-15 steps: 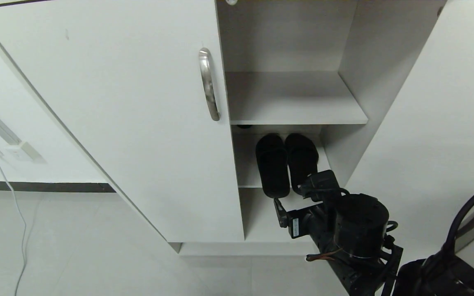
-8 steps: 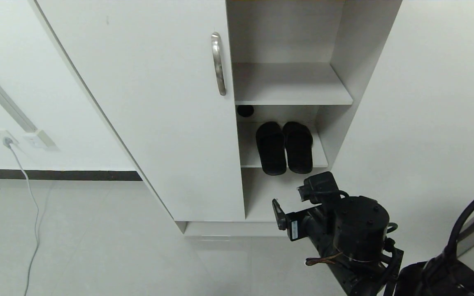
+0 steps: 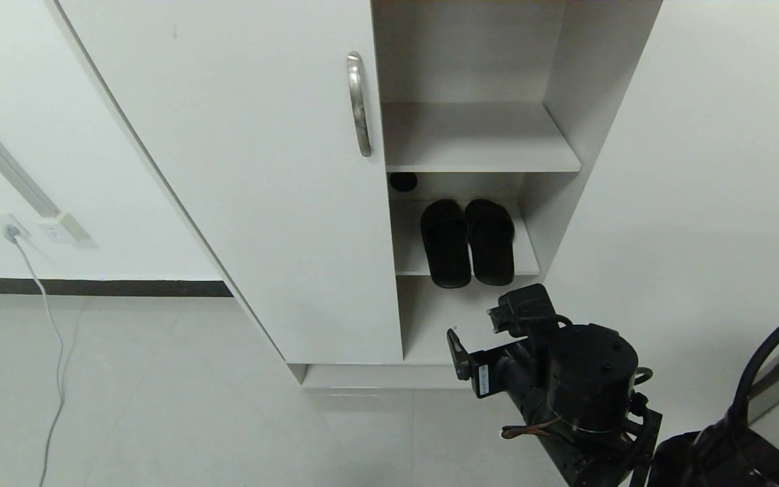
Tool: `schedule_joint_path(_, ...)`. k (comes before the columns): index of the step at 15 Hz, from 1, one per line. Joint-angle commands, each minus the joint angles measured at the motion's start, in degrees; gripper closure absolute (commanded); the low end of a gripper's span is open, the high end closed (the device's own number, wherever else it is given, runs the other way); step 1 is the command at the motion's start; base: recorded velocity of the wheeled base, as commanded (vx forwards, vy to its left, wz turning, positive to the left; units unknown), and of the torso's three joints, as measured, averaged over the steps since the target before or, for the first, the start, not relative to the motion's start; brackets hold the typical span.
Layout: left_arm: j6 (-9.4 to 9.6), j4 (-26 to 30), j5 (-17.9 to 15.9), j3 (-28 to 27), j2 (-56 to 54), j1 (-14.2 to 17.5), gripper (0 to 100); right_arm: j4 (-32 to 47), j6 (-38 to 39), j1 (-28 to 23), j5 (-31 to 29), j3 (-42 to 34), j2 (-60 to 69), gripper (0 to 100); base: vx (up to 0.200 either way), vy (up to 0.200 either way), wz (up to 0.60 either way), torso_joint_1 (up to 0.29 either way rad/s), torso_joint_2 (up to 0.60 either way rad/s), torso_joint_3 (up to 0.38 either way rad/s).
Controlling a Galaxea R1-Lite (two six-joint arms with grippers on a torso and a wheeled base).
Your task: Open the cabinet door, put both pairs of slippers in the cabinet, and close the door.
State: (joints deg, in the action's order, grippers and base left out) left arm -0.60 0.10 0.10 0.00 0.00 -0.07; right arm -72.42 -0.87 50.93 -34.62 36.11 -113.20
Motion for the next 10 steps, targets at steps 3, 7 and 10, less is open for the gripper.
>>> schedule_joint_path(3,-0.02,-0.01,-0.10,0.00,0.09,-0.01,100,-0.09,-0.01,0.13,-0.01,-0.25,-0.26,0,0.000,0.000,0.00,0.000,0.00,0.000)
schedule_joint_path(7,-0.11,-0.01,-0.10,0.00,0.09,-0.01,100,0.09,-0.01,0.13,-0.01,-0.86,-0.26,0,0.000,0.000,0.00,0.004,0.00,0.126)
schedule_joint_path(10,-0.11,-0.01,-0.10,0.00,0.09,-0.01,100,0.09,-0.01,0.31,0.08,-0.95,-0.26,0,0.000,0.000,0.00,0.002,0.00,0.196)
